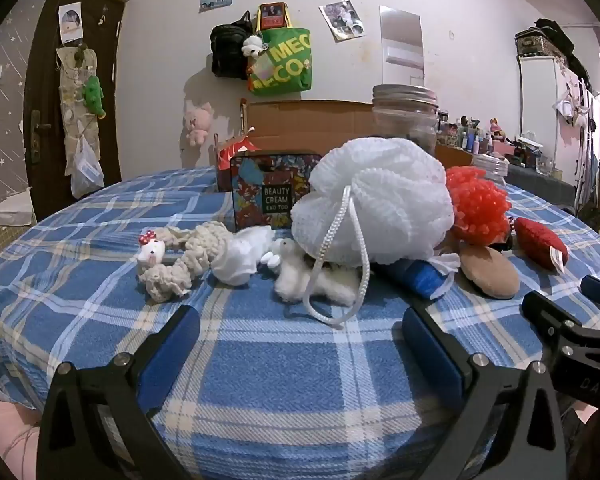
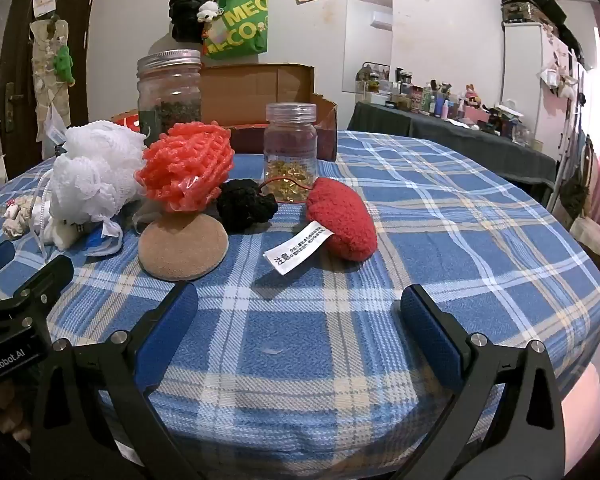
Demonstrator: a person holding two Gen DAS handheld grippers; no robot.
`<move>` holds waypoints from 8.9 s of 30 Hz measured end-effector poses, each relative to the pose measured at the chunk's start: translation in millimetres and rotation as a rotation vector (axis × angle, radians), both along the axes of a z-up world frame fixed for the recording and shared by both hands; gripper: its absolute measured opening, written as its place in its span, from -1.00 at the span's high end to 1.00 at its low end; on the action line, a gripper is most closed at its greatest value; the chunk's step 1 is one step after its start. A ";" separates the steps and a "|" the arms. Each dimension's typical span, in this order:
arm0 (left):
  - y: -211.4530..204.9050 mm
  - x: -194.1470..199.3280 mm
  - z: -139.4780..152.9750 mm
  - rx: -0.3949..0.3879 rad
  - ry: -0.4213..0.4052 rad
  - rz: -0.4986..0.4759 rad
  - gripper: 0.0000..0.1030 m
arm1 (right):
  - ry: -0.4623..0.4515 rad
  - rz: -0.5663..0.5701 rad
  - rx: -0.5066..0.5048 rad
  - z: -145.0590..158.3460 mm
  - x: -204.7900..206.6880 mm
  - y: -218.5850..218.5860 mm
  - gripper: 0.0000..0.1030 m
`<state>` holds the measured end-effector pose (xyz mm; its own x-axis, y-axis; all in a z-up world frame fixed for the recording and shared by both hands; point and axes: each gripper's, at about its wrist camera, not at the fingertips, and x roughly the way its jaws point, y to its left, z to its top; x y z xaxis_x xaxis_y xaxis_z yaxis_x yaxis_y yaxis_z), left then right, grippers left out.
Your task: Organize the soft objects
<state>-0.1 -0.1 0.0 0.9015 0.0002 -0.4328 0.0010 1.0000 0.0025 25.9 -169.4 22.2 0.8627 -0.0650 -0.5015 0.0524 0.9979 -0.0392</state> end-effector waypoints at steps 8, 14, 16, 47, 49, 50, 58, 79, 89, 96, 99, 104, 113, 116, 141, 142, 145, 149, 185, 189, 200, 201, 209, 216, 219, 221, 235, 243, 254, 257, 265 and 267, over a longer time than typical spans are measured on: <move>0.2 0.1 -0.1 -0.005 0.004 0.000 -1.00 | 0.000 0.000 0.002 0.0 0.0 -0.1 -1.00; 0.2 0.2 -0.1 -0.006 0.007 0.000 -1.00 | 0.000 0.000 0.002 -0.1 0.0 -0.1 -1.00; 0.3 0.2 -0.1 -0.006 0.007 0.000 -1.00 | 0.000 -0.001 0.003 -0.1 0.1 -0.2 -1.00; 0.3 0.3 -0.1 -0.007 0.010 0.000 -1.00 | 0.001 0.000 0.002 -0.2 -0.1 0.0 -1.00; 0.3 0.3 -0.1 -0.007 0.010 0.000 -1.00 | 0.002 0.000 0.002 -0.1 0.0 0.0 -1.00; 0.3 0.3 -0.1 -0.007 0.010 0.000 -1.00 | 0.001 0.000 0.002 -0.1 -0.1 0.0 -1.00; 0.3 0.3 -0.1 -0.007 0.011 0.000 -1.00 | 0.002 -0.001 0.002 0.1 -0.1 0.1 -1.00; 0.3 0.2 -0.2 -0.007 0.011 0.000 -1.00 | 0.002 0.000 0.002 0.2 0.0 0.3 -1.00; 0.3 0.3 -0.1 -0.008 0.012 -0.001 -1.00 | 0.003 0.001 0.003 0.3 -0.2 -0.1 -1.00; 1.8 -0.4 1.3 -0.016 0.018 -0.014 -1.00 | 0.008 0.005 0.004 0.0 -0.3 -0.2 -1.00; 11.5 -0.1 5.5 -0.024 0.017 -0.020 -1.00 | 0.024 0.020 0.012 1.6 -0.7 -0.9 -1.00; 17.6 -3.6 24.4 -0.032 -0.028 -0.039 -1.00 | 0.018 0.053 0.028 14.2 -0.9 -5.1 -1.00; 38.7 2.4 47.7 -0.065 -0.038 -0.042 -1.00 | -0.037 0.054 0.025 34.7 4.7 -15.7 -1.00; 55.2 9.8 54.9 -0.063 -0.025 -0.016 -1.00 | -0.040 0.048 0.028 40.3 10.1 -22.1 -1.00; 103.4 59.1 25.1 -0.125 0.186 -0.119 0.35 | 0.168 0.144 0.165 23.4 66.5 -54.9 0.26; 101.4 57.9 25.8 -0.116 0.183 -0.121 0.44 | 0.166 0.149 0.165 23.8 64.4 -54.4 0.27; 94.7 52.8 30.8 -0.099 0.166 -0.126 0.56 | 0.156 0.159 0.175 25.9 57.6 -53.8 0.28; 86.3 45.8 42.7 -0.076 0.137 -0.139 0.64 | 0.129 0.168 0.184 36.4 49.6 -52.8 0.28; 123.1 113.1 66.0 -0.016 0.225 -0.210 0.64 | 0.229 0.199 0.312 58.2 111.3 -119.6 0.28; 130.5 134.9 67.3 -0.035 0.258 -0.250 0.64 | 0.277 0.239 0.367 59.6 133.3 -127.4 0.28; 127.3 175.5 75.8 -0.026 0.345 -0.367 0.64 | 0.422 0.327 0.469 73.1 188.2 -135.9 0.28; 127.0 178.5 76.6 -0.023 0.352 -0.375 0.64 | 0.432 0.332 0.475 73.8 192.5 -134.7 0.28; 121.2 203.5 91.6 -0.007 0.401 -0.446 0.64 | 0.521 0.404 0.449 85.9 221.0 -107.2 0.28; 108.8 209.8 107.2 -0.023 0.393 -0.506 0.64 | 0.537 0.453 0.431 99.2 238.3 -86.7 0.28; 100.2 212.4 113.7 -0.030 0.382 -0.522 0.64 | 0.540 0.471 0.435 100.8 243.2 -78.5 0.28; 94.9 213.7 117.3 -0.030 0.374 -0.530 0.64 | 0.536 0.485 0.436 104.2 246.1 -72.7 0.28; 54.5 260.4 134.2 -0.028 0.324 -0.507 0.64 | 0.430 0.506 0.451 135.4 281.5 -46.1 0.28; 38.1 313.7 116.2 0.052 0.393 -0.398 0.64 | 0.406 0.428 0.244 135.5 320.5 -11.1 0.28; 26.1 363.6 85.1 0.209 0.491 -0.302 0.61 | 0.533 0.308 -0.045 89.8 392.6 13.3 0.28; 24.0 368.3 76.4 0.247 0.515 -0.294 0.61 | 0.575 0.292 -0.130 74.6 401.9 18.5 0.28; 19.0 370.6 66.7 0.303 0.548 -0.282 0.49 | 0.623 0.289 -0.209 58.0 405.6 18.5 0.25; 19.5 370.5 66.0 0.312 0.544 -0.270 0.26 | 0.628 0.287 -0.223 55.4 405.8 18.0 0.25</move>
<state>370.5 19.4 66.0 0.5416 0.0041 -0.8406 0.3329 0.9172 0.2189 431.7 -151.4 77.7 0.4143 -0.0383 -0.9093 -0.3094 0.9337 -0.1802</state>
